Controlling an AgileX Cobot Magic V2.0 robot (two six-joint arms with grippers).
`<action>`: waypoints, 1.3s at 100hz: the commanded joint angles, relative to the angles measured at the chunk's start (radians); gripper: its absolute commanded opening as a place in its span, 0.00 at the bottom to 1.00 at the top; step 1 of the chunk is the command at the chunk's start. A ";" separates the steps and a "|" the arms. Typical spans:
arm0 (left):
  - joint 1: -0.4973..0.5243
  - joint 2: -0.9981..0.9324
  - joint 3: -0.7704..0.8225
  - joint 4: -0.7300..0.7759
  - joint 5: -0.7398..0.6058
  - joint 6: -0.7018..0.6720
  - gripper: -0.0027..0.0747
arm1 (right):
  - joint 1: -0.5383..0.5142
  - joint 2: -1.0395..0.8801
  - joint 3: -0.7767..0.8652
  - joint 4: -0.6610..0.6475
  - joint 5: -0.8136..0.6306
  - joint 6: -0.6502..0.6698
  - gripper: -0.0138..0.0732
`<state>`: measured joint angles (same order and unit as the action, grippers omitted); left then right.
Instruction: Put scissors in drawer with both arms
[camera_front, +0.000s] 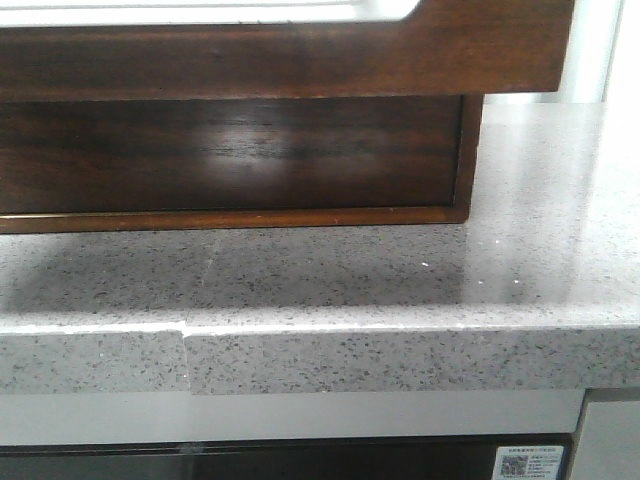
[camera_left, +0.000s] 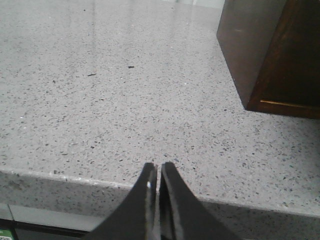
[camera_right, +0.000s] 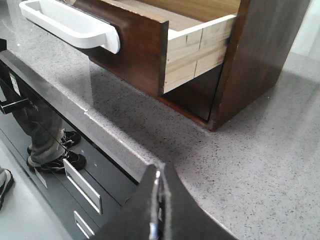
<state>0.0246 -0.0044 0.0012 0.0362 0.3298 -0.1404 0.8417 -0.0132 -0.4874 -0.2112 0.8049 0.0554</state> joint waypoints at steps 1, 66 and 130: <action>-0.006 -0.029 0.020 -0.013 -0.057 -0.004 0.01 | -0.005 -0.006 -0.022 -0.025 -0.072 -0.002 0.09; -0.006 -0.029 0.020 -0.013 -0.057 -0.004 0.01 | -0.005 -0.014 0.045 -0.028 -0.113 -0.002 0.09; -0.006 -0.029 0.020 -0.013 -0.057 -0.004 0.01 | -0.164 -0.014 0.456 0.052 -0.950 -0.001 0.09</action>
<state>0.0246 -0.0044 0.0012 0.0328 0.3298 -0.1404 0.7242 -0.0132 -0.0753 -0.2050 0.1316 0.0554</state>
